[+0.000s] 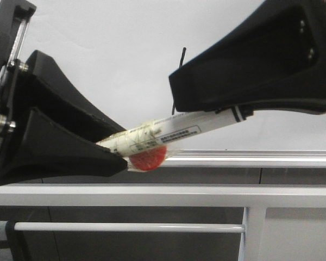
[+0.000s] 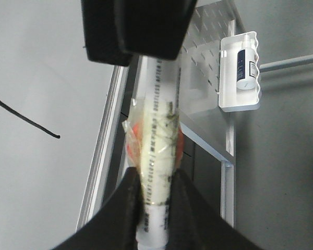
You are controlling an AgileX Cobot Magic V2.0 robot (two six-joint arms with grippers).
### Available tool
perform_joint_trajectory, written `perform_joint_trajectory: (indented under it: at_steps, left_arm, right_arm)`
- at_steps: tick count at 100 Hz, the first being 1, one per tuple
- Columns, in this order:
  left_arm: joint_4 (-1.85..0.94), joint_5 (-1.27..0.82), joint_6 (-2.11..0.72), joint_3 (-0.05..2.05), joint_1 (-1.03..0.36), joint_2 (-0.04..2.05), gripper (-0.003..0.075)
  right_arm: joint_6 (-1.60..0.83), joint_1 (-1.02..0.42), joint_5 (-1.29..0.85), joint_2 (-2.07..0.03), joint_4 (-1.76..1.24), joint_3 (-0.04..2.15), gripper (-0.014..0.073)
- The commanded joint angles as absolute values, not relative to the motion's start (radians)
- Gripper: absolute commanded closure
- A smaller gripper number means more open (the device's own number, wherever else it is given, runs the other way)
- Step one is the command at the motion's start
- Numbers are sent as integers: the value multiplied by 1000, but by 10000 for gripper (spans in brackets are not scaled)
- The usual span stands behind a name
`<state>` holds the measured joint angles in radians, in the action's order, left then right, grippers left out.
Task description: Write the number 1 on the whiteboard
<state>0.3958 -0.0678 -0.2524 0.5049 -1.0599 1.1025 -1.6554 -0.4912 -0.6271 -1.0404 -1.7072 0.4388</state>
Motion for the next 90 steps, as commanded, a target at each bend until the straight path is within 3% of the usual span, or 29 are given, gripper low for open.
perform_joint_trajectory:
  at_steps: [1, 35, 45, 65, 90]
  left_arm:
    - [391, -15, -252, 534, -1058, 1093, 741]
    - [357, -47, -248, 529, -1058, 1059, 741]
    - [311, -28, -248, 523, -1058, 1043, 741]
    - [193, 96, -248, 457, -1058, 988, 741]
    - [63, 259, -248, 364, -1058, 910, 741]
  right_arm:
    - [-1678, -483, -656, -1029, -1770, 474, 217]
    - [-1761, -481, -547, -873, -1793, 492, 248]
    - [-1761, -481, -539, -814, -1783, 490, 330]
    - [-1761, -481, -521, -693, -1730, 488, 666]
    - [-1761, -481, -463, -571, -1705, 429, 657]
